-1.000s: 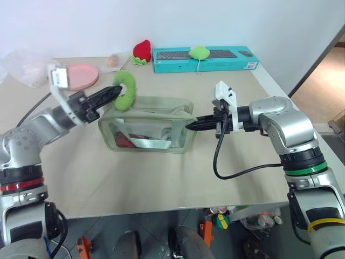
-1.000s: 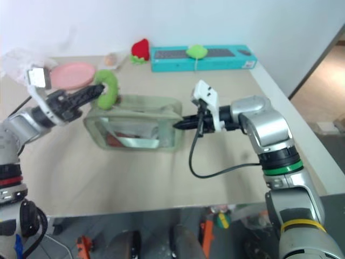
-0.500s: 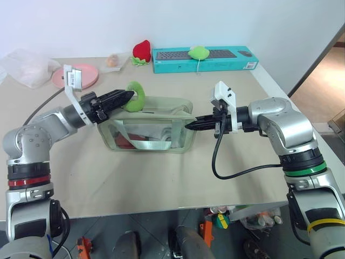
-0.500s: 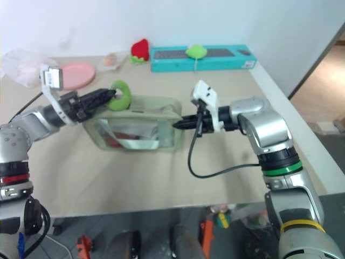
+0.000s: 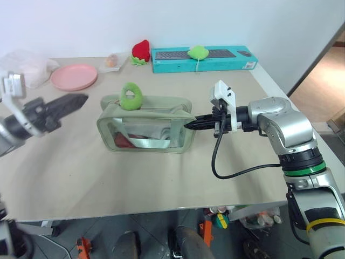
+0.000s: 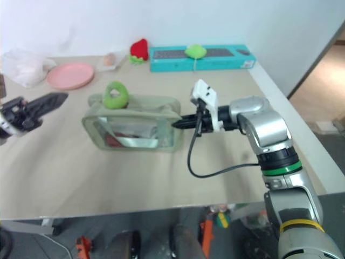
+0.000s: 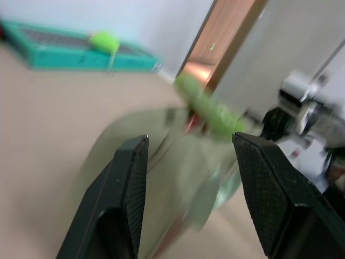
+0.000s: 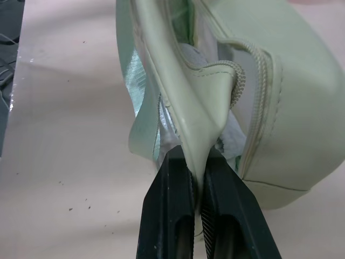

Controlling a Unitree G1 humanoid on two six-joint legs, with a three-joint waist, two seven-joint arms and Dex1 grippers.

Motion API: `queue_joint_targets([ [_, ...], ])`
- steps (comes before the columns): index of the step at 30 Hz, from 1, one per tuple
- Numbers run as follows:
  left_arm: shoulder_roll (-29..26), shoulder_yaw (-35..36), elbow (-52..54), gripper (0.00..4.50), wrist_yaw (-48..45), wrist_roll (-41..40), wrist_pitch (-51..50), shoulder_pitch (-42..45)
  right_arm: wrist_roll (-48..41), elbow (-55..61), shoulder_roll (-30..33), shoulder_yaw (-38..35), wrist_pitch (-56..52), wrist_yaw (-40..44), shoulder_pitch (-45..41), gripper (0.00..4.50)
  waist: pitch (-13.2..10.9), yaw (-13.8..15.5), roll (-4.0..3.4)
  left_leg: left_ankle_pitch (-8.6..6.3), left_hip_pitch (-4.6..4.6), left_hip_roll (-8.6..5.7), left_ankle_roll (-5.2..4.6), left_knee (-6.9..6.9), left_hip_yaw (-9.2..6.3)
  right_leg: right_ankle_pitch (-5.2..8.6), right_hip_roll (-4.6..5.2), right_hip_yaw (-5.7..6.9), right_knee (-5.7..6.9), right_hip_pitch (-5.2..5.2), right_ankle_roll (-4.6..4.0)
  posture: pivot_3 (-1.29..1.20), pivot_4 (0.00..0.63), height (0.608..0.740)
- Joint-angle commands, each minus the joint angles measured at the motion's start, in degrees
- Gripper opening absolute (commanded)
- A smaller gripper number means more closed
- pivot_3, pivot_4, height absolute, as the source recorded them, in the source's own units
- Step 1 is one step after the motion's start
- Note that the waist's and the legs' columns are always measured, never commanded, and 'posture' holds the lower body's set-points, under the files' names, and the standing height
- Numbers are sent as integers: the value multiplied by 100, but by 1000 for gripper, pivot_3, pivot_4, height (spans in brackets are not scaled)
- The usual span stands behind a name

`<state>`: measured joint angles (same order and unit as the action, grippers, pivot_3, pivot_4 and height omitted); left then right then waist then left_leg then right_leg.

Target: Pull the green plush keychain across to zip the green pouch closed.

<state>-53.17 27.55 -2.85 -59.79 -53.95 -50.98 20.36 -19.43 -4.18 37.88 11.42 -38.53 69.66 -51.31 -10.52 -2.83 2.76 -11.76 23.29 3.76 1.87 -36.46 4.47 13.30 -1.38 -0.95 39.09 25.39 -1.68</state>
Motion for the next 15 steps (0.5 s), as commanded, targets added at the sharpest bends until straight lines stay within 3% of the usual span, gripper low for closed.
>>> queue_joint_targets([
  [1, -165, -462, 348, 2553, -467, 653, 582, -543, -84, 115, 20, -128, 44, 52, -101, 0, -1, 14, -2, 0, -1, 0, 0, 2, -2, 1, 4, 2, 0, 0, -2, 0, 150, 740],
  [15, 325, -705, -104, 2553, -318, 923, 906, 125, -149, 210, 69, -186, -51, 83, -121, 0, 1, 25, 2, -2, 7, 3, -4, 2, -6, 3, -9, 8, -1, 3, -5, 0, 150, 740],
])
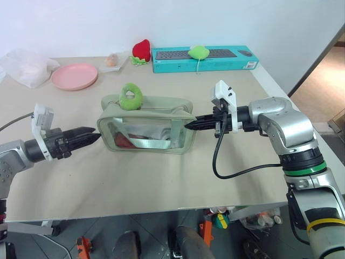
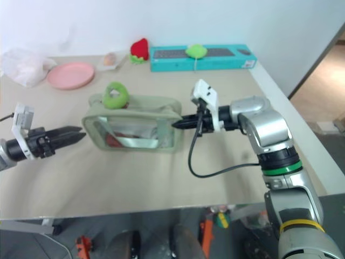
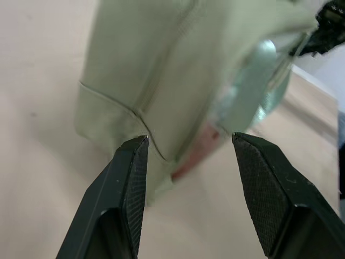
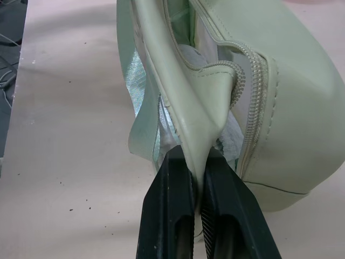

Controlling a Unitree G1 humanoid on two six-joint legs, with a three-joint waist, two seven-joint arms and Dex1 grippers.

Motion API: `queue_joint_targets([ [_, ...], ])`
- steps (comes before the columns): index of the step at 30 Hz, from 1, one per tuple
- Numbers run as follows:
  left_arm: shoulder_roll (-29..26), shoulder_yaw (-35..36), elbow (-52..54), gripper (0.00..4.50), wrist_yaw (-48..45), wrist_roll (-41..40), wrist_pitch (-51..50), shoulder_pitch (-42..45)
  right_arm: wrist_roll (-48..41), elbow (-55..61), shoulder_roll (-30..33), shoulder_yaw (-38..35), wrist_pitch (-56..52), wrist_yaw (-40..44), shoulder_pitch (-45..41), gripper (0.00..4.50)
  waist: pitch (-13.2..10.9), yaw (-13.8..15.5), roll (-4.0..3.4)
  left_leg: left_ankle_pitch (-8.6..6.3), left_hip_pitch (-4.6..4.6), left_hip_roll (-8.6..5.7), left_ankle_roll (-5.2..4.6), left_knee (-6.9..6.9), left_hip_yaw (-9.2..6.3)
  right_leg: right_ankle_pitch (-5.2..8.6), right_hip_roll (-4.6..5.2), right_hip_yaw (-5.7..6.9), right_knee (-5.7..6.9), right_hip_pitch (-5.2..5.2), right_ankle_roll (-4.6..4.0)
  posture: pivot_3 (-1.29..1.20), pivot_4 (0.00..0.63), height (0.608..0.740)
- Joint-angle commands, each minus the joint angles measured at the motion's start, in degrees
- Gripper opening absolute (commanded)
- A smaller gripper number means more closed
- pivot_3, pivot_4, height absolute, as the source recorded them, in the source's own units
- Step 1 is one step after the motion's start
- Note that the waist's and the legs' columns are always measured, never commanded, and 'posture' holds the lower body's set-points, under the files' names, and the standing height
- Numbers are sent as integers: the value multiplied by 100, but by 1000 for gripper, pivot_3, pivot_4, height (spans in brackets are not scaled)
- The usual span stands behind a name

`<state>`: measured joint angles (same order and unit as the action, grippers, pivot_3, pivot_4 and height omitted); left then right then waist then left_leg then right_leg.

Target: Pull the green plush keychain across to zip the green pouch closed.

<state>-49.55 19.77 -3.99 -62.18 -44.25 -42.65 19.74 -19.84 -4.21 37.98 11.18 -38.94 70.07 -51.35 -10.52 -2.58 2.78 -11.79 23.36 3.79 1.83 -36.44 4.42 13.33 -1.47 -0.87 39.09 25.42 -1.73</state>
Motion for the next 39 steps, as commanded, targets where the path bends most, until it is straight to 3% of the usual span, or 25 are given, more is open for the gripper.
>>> queue_joint_targets([
  [1, -21, 34, -5, 2553, -87, -32, 68, 245, -118, 223, 68, -173, -21, 37, -110, 0, 0, 0, 0, 0, 0, 0, 0, 0, 0, 0, 0, 0, 0, 0, 0, 0, 150, 740],
  [6, 221, -242, 155, 2553, -114, -49, -11, 448, -123, 239, 90, -180, -40, 23, -104, 0, 0, 3, 0, 0, -1, -3, 0, -2, 0, 0, 5, 0, 0, -2, 0, 0, 150, 740],
  [12, 468, -379, 361, 698, -221, -234, -195, 488, -121, 234, 96, -189, -69, -22, -102, 0, 0, 1, 0, 0, 1, -3, 0, -2, 0, 0, 3, -1, 0, -1, 1, 0, 150, 740],
  [15, 517, -408, 363, 65, -201, -186, -189, 511, -125, 244, 106, -192, -93, -49, -86, 0, 0, 1, 0, 0, 1, -3, 0, -2, -1, 0, 2, 0, 0, -1, 2, 0, 150, 740],
  [21, 839, -642, 344, 65, 106, 216, 142, 631, -199, 129, 19, -347, -261, -275, -129, 0, 0, 11, 0, 1, 0, -5, 0, -8, -2, -2, 7, 1, 1, -6, 3, 0, 150, 740],
  [28, 907, -716, 523, 0, 76, 237, 166, 450, -816, 476, 422, -937, -751, -48, -295, 2325, 0, 60, 0, 0, 2, -15, -3, -10, -1, 0, 32, 1, 0, -9, 17, 0, 150, 740],
  [34, 929, -762, 610, 0, 7, 217, 175, 395, -1364, 328, 110, -1339, -841, -195, -961, 2325, 0, 69, -1, -1, -1, -16, -5, -9, -3, 1, 26, 0, 0, -10, 17, 0, 150, 740],
  [39, 1005, -806, 618, 0, 27, 218, 172, 451, -635, 301, -272, -474, 21, -215, -1210, 2325, 1, 69, 0, 0, -3, -14, -5, -10, -2, -1, 20, 4, 0, -13, 15, 0, 150, 740],
])
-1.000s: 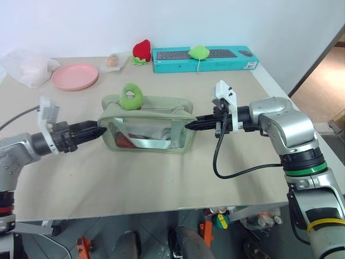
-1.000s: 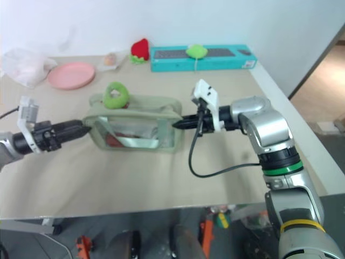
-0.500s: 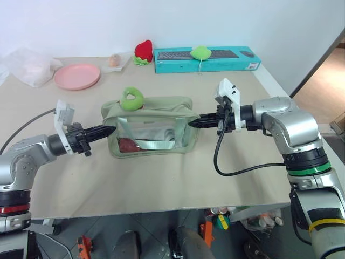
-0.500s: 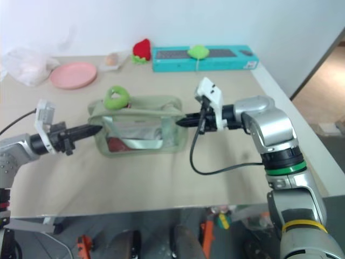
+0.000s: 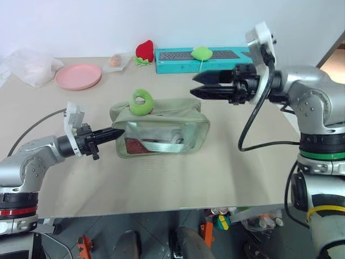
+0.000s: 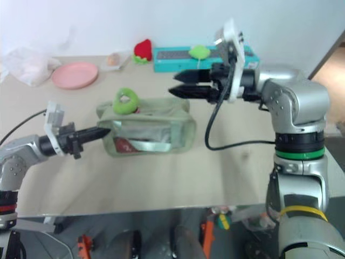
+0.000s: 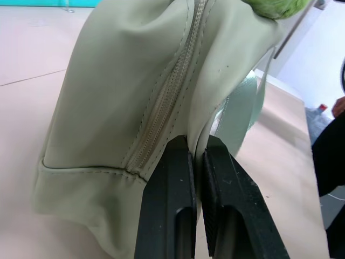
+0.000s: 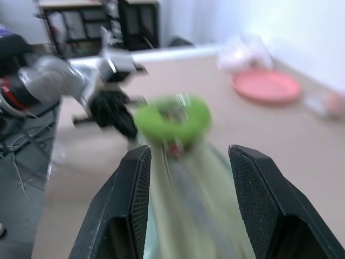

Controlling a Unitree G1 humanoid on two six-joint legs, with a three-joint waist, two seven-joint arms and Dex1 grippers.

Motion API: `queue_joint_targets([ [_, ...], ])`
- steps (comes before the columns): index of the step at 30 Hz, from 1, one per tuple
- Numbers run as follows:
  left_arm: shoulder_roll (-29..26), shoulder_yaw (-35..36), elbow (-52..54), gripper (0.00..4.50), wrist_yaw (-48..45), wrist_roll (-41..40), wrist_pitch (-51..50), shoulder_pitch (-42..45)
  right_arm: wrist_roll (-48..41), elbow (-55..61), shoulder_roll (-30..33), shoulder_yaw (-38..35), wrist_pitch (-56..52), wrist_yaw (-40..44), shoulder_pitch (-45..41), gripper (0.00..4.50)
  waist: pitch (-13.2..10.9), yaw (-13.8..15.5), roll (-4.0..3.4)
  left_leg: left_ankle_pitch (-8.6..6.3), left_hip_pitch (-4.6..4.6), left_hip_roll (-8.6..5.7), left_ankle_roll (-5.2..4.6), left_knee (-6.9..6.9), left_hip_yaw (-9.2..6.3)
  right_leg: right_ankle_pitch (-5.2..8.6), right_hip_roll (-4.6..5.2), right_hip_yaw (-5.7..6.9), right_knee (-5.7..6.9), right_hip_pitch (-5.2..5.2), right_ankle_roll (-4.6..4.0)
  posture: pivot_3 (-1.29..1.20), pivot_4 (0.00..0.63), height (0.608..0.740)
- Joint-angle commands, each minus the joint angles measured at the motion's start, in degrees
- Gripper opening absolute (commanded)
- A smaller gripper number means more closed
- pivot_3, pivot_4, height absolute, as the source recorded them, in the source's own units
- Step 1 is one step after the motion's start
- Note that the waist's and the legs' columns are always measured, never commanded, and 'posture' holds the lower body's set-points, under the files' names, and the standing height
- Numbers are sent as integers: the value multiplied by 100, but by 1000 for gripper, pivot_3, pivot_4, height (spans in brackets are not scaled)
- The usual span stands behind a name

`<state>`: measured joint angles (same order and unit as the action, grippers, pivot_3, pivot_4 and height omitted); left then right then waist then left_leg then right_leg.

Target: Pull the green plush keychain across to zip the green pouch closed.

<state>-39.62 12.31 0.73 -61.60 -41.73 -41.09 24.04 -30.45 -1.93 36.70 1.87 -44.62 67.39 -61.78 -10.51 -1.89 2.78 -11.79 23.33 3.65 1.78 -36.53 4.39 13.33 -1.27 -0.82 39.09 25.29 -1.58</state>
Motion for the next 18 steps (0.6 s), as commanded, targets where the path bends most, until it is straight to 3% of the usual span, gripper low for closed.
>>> queue_joint_targets([
  [1, 16, -54, 142, 0, -25, -40, 15, 22, 620, 14, -188, 643, 821, 87, -198, 2325, 0, 0, -1, 0, 1, 0, 0, 0, 0, 0, 2, -1, 0, 1, 0, 0, 150, 740],
  [9, 70, -17, 228, 0, 59, -92, 1, -27, 1026, -879, -647, 1134, 1210, 264, -514, 2325, 0, 4, 0, -1, 7, -1, -3, -2, 0, 2, 15, -1, 0, 2, 4, 0, 150, 740],
  [18, 105, 114, 395, 0, 216, -251, -41, -163, 1301, -1761, -1099, 1198, 1604, 541, -877, 2325, -1, 4, -1, -1, 7, 2, -4, -1, -2, 1, 12, 2, 0, 3, 2, 0, 150, 740],
])
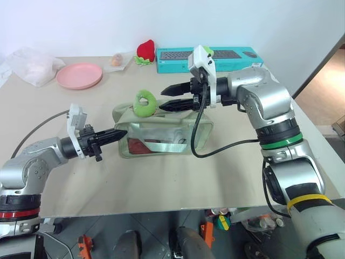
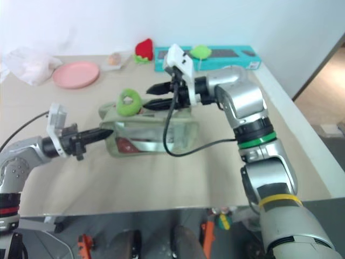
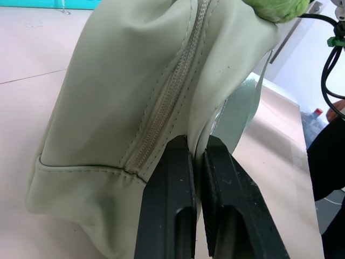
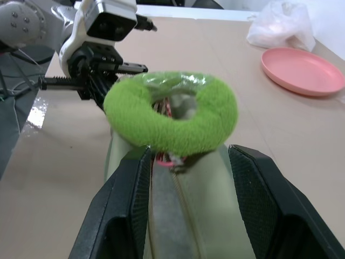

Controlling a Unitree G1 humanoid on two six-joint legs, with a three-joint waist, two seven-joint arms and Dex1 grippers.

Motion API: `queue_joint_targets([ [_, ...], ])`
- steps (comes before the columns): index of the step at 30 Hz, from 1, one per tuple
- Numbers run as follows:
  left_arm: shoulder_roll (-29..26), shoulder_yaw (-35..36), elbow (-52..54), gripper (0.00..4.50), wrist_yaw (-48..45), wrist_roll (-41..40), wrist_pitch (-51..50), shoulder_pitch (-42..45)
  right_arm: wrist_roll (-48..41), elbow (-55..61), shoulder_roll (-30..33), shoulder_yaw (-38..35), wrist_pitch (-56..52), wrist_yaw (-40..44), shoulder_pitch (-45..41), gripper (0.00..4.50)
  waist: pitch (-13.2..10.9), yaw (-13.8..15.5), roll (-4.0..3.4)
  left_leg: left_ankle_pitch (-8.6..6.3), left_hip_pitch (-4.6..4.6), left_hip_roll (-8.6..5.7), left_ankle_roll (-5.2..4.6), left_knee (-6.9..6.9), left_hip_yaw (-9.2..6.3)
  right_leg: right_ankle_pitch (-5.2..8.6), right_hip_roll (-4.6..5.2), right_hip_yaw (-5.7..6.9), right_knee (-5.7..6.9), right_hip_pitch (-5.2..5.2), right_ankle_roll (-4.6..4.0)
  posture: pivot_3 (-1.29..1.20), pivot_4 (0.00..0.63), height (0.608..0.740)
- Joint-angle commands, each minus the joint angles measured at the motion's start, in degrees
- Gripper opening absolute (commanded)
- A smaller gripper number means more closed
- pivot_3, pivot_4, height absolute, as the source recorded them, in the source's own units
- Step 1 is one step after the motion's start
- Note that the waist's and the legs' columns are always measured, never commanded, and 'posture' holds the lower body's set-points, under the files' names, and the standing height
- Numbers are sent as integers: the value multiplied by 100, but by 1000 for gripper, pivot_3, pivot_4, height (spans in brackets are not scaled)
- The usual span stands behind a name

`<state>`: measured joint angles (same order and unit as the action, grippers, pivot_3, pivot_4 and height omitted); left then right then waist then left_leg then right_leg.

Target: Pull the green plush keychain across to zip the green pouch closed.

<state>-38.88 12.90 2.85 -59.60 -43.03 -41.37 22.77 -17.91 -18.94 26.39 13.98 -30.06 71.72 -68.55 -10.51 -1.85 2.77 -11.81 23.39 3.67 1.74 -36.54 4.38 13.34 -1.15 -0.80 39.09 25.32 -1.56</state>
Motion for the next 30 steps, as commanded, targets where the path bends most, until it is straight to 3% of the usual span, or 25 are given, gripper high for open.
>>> queue_joint_targets([
  [1, 40, 69, 202, 0, 40, -147, -25, -49, 85, -88, -90, -9, 182, 130, -193, 2325, 0, 2, 0, 0, 0, 0, 0, 0, 0, 0, 1, 0, 0, 0, 0, 0, 150, 740],
  [18, 31, 199, 291, 0, 216, -344, -29, -139, 419, -342, 52, -44, 536, 521, -201, 2325, 0, -2, -1, 0, -2, 1, 0, 1, -1, -1, -1, 0, 0, 0, -2, 0, 150, 740],
  [30, 42, 192, 352, 0, 279, -385, -23, -234, -373, -1660, 3, -719, -1062, 969, -1145, 2325, -2, -1, -2, -1, 0, 0, -2, 3, 1, -1, 2, -1, 0, 1, -6, 0, 150, 740],
])
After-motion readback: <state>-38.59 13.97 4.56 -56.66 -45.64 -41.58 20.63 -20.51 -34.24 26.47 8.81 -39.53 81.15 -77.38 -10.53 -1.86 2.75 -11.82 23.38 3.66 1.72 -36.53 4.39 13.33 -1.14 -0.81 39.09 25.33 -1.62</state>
